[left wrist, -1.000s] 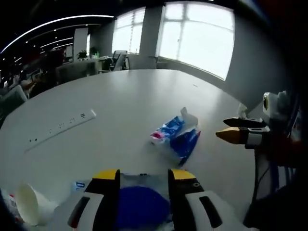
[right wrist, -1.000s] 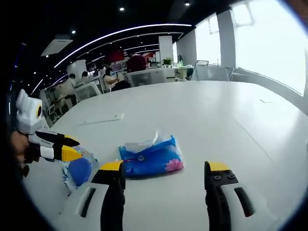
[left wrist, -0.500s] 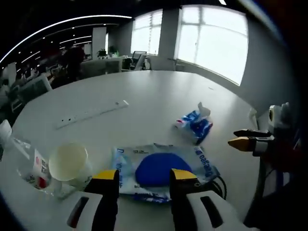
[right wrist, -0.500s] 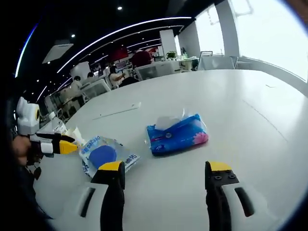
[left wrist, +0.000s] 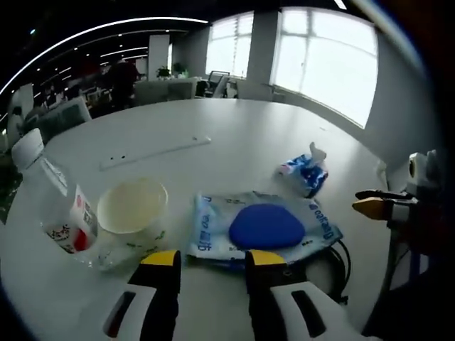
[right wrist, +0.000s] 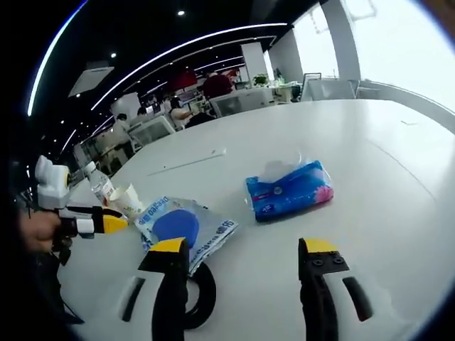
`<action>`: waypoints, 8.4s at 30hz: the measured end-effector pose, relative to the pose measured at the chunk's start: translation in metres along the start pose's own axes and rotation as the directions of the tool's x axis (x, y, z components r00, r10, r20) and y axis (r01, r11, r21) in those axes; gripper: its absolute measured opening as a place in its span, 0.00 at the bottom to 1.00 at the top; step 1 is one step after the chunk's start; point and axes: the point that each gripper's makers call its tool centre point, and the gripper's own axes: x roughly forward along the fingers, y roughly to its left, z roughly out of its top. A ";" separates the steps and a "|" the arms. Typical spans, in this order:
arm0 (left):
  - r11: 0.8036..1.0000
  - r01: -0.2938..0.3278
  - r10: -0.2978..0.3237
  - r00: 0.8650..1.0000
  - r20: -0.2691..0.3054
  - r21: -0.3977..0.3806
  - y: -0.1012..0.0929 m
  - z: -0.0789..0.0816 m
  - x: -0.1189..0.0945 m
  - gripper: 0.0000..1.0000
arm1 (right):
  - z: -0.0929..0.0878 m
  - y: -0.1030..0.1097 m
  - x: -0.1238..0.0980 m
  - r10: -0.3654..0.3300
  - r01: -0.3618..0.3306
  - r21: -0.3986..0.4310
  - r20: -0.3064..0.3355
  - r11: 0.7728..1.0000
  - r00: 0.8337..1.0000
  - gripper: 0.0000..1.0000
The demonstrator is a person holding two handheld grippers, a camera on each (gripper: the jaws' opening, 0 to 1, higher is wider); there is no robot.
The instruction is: Arrange the tabletop items into an orderly group along one side of the table until the central work area is clear of visible clutter.
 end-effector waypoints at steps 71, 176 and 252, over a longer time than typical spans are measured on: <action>0.996 0.047 -0.041 0.997 -0.071 0.080 0.006 -0.022 0.040 0.00 | -0.031 0.057 0.020 0.222 -0.213 0.078 -0.144 0.974 0.964 0.00; 0.998 -0.059 0.059 0.998 -0.006 -0.026 0.004 -0.012 0.018 0.12 | 0.021 0.031 0.072 0.140 -0.175 -0.366 -0.120 0.914 0.983 0.23; 0.938 0.333 -0.302 0.921 -0.245 0.095 -0.123 -0.065 0.009 0.04 | -0.090 0.054 -0.013 0.145 -0.144 0.023 -0.279 0.989 0.949 0.03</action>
